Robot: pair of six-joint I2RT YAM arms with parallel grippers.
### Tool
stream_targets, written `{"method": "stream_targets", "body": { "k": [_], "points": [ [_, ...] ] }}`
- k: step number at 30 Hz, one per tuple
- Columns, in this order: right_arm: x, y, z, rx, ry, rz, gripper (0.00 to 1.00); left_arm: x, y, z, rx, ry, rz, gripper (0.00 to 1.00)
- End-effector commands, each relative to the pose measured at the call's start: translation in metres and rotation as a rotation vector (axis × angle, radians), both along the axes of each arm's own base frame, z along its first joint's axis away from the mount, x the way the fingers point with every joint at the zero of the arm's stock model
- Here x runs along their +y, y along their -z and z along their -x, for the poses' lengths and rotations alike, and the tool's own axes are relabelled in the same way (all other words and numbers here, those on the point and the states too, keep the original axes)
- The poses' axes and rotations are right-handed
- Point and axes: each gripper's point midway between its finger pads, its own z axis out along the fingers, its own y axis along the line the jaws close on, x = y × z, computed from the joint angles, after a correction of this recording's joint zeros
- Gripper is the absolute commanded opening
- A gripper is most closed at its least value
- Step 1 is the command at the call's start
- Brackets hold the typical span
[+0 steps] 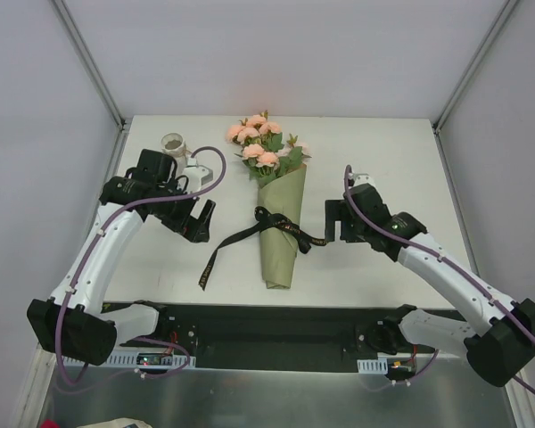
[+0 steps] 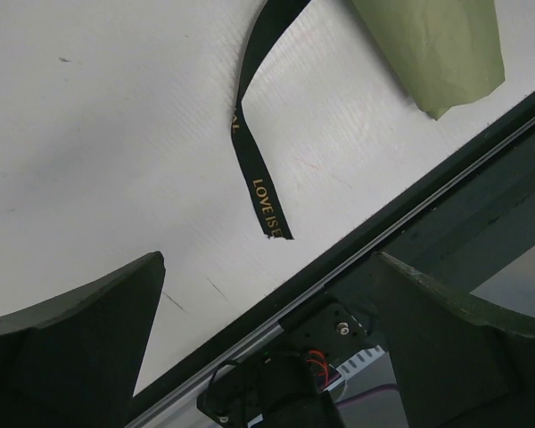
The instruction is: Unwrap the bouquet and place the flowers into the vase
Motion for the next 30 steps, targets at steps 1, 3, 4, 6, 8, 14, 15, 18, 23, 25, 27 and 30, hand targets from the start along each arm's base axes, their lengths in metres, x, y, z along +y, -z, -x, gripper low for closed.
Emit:
{"method": "stream_targets", "body": {
  "k": [1, 3, 4, 6, 8, 14, 15, 18, 23, 25, 27, 30],
  "points": [
    [-0.002, 0.005, -0.008, -0.073, -0.014, 0.047, 0.96, -0.010, 0.003, 0.003, 0.020, 0.045, 0.007, 0.99],
    [-0.005, 0.019, -0.006, -0.056, -0.001, 0.063, 0.96, -0.015, 0.008, 0.002, 0.031, 0.074, -0.011, 0.99],
    [-0.005, 0.023, -0.007, -0.063, 0.000, 0.061, 0.96, -0.017, 0.009, 0.001, 0.029, 0.083, -0.020, 0.99],
    [-0.008, 0.029, -0.007, -0.070, 0.018, 0.066, 0.96, -0.023, 0.015, -0.005, 0.032, 0.119, -0.060, 0.99],
    [-0.010, 0.038, -0.006, -0.061, 0.025, 0.081, 0.98, -0.030, 0.020, -0.014, 0.039, 0.144, -0.085, 0.99],
    [-0.014, 0.036, -0.008, -0.076, 0.056, 0.080, 0.98, -0.066, 0.047, -0.038, 0.066, 0.258, -0.138, 0.99],
    [-0.016, 0.035, -0.008, -0.079, 0.060, 0.084, 0.97, -0.070, 0.053, -0.041, 0.071, 0.272, -0.153, 0.99],
    [-0.018, 0.028, -0.004, -0.095, 0.064, 0.069, 0.97, -0.087, 0.077, -0.053, 0.091, 0.320, -0.185, 0.99],
    [-0.022, 0.019, 0.004, -0.118, 0.073, 0.031, 0.96, -0.108, 0.116, -0.068, 0.094, 0.381, -0.239, 0.99],
    [-0.023, 0.016, 0.008, -0.126, 0.070, 0.017, 0.96, -0.112, 0.126, -0.068, 0.102, 0.397, -0.246, 0.99],
    [-0.024, 0.015, 0.009, -0.131, 0.071, 0.012, 0.96, -0.118, 0.132, -0.071, 0.080, 0.407, -0.251, 0.98],
    [-0.023, 0.010, 0.010, -0.141, 0.062, -0.001, 0.96, -0.121, 0.140, -0.079, 0.022, 0.408, -0.277, 0.98]
  ]
}}
